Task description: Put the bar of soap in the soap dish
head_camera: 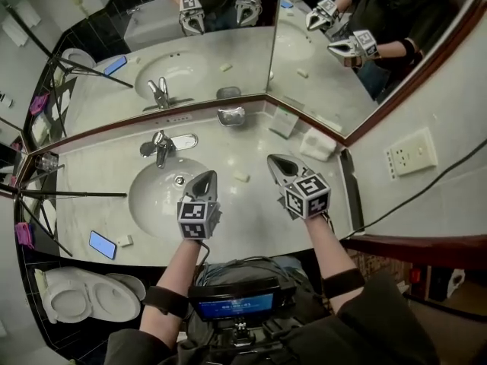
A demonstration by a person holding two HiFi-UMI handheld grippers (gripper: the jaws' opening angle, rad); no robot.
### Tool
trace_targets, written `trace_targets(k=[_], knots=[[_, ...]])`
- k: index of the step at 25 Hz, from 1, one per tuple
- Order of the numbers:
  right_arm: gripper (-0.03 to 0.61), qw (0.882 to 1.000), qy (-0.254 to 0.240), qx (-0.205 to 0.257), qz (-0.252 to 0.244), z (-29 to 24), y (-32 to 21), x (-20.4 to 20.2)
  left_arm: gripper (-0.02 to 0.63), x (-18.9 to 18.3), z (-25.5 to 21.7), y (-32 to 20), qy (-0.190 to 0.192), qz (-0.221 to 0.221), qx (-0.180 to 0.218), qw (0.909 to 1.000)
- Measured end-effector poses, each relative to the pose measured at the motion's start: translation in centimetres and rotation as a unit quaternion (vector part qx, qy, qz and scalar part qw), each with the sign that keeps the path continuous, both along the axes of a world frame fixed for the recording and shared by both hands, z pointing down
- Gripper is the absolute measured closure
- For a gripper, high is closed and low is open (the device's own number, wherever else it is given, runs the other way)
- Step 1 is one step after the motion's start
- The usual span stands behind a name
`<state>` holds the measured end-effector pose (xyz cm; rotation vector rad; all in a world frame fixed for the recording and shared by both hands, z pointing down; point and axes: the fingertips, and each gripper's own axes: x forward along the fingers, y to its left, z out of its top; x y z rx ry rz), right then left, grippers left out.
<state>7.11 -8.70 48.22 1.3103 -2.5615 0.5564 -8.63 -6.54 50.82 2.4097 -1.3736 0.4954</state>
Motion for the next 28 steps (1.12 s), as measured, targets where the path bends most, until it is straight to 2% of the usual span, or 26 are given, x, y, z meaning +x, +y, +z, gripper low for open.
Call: trace_targets(k=[6, 11, 18, 21, 24, 26, 28], knots=[[0.560, 1.000, -0.009, -0.006, 0.014, 0.6, 1.2, 0.9, 0.612, 0.0, -0.1, 0.3, -0.009, 0.014, 0.004, 0.9998], [0.560, 1.000, 0.001, -0.005, 0.006, 0.9, 1.5, 0.7, 0.612, -0.1, 0.0, 0.6, -0.002, 0.010, 0.005, 0.9999], [0.560, 0.999, 0.030, -0.006, -0.016, 1.9, 1.4, -0.3, 0.612, -0.1, 0.3, 0.8, -0.016, 0.013, 0.005, 0.9998], [0.558, 0.997, 0.072, -0.004, -0.032, 3.4, 1.1, -0.8, 0.612, -0.1, 0.6, 0.7, -0.019, 0.013, 0.005, 0.9997], [0.557, 0.989, 0.135, -0.008, -0.065, 4.9, 0.7, -1.9, 0.612, -0.2, 1.0, 0.5, -0.020, 0.011, 0.003, 0.9997], [0.555, 0.978, 0.181, -0.012, -0.099, 6.2, 0.5, -3.0, 0.611, -0.3, 1.3, 0.4, -0.021, 0.010, 0.001, 0.9997], [0.506, 0.963, 0.227, -0.020, -0.142, 8.2, 0.5, -4.1, 0.612, -0.4, 1.5, 0.3, -0.020, 0.009, -0.002, 0.9998]])
